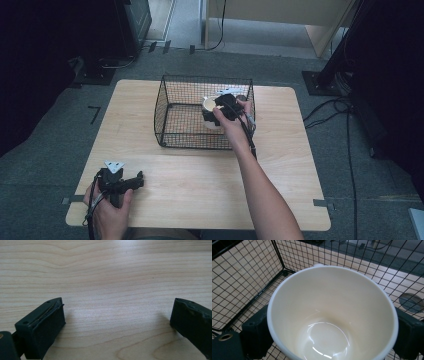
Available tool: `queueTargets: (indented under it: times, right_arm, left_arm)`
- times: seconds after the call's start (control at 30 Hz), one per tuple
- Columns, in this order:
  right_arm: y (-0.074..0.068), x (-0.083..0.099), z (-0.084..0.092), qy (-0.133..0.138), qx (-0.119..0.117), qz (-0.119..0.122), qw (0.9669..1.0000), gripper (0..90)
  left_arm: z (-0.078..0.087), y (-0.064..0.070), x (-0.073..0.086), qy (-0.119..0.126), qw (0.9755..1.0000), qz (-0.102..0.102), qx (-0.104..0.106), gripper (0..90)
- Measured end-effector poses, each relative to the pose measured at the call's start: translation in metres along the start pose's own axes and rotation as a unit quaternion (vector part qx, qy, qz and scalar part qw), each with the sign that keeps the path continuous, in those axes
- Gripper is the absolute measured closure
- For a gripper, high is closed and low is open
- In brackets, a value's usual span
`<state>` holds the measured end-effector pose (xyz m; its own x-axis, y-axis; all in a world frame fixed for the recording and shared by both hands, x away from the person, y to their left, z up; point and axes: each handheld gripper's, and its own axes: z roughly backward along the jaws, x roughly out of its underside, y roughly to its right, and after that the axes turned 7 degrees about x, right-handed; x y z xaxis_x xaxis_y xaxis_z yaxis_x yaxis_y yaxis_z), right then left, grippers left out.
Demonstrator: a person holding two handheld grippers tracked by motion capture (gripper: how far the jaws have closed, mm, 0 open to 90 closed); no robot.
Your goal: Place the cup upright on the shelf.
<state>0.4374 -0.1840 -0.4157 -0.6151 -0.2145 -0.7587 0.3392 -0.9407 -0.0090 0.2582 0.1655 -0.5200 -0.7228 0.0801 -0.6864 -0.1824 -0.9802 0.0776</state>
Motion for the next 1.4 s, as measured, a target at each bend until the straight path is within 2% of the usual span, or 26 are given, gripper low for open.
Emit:
queueTargets:
  times: [0.13, 0.17, 0.37, 0.43, 0.5, 0.67, 1.0, 1.03, 1.13, 1.17, 1.23, 1.4]
  right_arm:
    - [0.002, 0.0, -0.003, -0.016, -0.007, -0.013, 0.9998, 9.3]
    - [0.002, -0.002, -0.005, -0.033, -0.012, -0.017, 0.9992, 9.3]
    - [0.002, -0.004, -0.013, -0.072, -0.005, -0.019, 0.9972, 9.4]
    - [0.002, -0.004, -0.014, -0.077, -0.004, -0.021, 0.9968, 9.4]
    - [0.001, -0.005, -0.016, -0.093, -0.012, -0.014, 0.9954, 9.4]
    - [-0.005, -0.004, -0.018, -0.107, -0.002, 0.017, 0.9941, 9.4]
    - [-0.01, -0.002, -0.019, -0.121, 0.011, 0.043, 0.9916, 9.9]
    - [-0.011, -0.002, -0.017, -0.116, 0.005, 0.047, 0.9921, 10.3]
    - [-0.012, -0.002, -0.015, -0.108, 0.017, 0.053, 0.9926, 9.8]
    - [-0.012, -0.002, -0.014, -0.097, 0.021, 0.055, 0.9935, 9.5]
    - [-0.013, -0.001, -0.012, -0.09, 0.027, 0.056, 0.994, 5.8]
    - [-0.01, -0.001, -0.009, -0.075, 0.014, 0.042, 0.9962, 2.7]
  left_arm:
    - [0.0, 0.0, 0.0, 0.0, 1.0, 0.0, 0.0, 0.0]
    - [0.0, 0.0, 0.0, 0.0, 1.0, 0.0, 0.0, 0.0]
    - [0.0, 0.0, 0.0, -0.001, 1.0, -0.001, 0.0, 0.0]
    - [0.0, 0.0, 0.0, -0.001, 1.0, 0.0, 0.0, 0.0]
    - [0.0, 0.0, 0.0, -0.001, 1.0, -0.001, 0.0, 0.0]
    - [0.0, 0.0, 0.0, 0.0, 1.0, -0.001, 0.0, 0.0]
    - [0.0, 0.0, 0.0, -0.001, 1.0, -0.001, 0.0, 0.0]
    - [0.0, 0.0, 0.0, -0.001, 1.0, -0.001, 0.0, 0.0]
    - [0.0, 0.0, 0.0, -0.001, 1.0, -0.001, 0.001, 0.0]
    - [0.0, 0.0, 0.0, 0.0, 1.0, -0.001, 0.001, 0.0]
    - [0.0, 0.0, 0.0, -0.001, 1.0, -0.001, 0.001, 0.0]
    - [0.0, 0.0, 0.0, 0.0, 1.0, 0.0, 0.001, 0.0]
